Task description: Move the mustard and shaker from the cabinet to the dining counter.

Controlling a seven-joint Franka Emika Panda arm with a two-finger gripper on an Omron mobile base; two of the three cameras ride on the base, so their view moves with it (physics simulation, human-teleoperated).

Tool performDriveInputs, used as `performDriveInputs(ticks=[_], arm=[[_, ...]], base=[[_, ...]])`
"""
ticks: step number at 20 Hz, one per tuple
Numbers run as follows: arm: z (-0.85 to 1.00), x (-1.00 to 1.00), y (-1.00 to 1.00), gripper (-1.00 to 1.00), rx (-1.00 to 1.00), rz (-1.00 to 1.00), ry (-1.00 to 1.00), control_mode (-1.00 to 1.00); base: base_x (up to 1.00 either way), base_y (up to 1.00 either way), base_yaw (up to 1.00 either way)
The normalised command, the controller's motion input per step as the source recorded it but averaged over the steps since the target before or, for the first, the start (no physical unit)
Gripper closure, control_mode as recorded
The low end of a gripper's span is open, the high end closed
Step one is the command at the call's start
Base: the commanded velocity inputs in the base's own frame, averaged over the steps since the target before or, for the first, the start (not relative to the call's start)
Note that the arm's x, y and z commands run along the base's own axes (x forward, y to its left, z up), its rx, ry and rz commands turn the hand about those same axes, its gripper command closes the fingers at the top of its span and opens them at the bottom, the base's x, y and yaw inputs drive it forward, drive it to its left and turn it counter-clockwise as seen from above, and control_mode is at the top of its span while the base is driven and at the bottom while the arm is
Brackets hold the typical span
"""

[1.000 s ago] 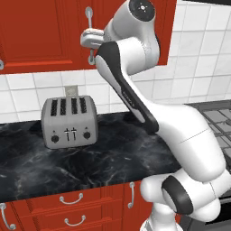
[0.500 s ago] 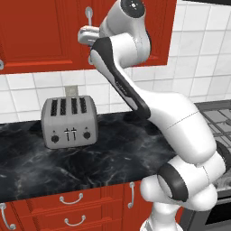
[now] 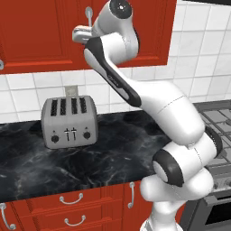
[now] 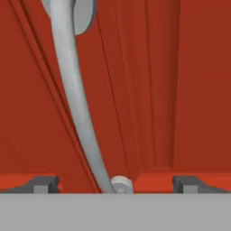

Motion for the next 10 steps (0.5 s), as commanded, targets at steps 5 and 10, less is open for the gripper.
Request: performDriveInputs(ticks=[5,10], arm=[[0.0,0.36,0.27,-1.0,-0.03,0.0,-0.03,-1.0],[0.0,0.43,0.11,-1.0,-0.06,0.0,-0.01,-1.0]], base=[[0.0,0.0,0.0],[0.0,0.0,0.0]])
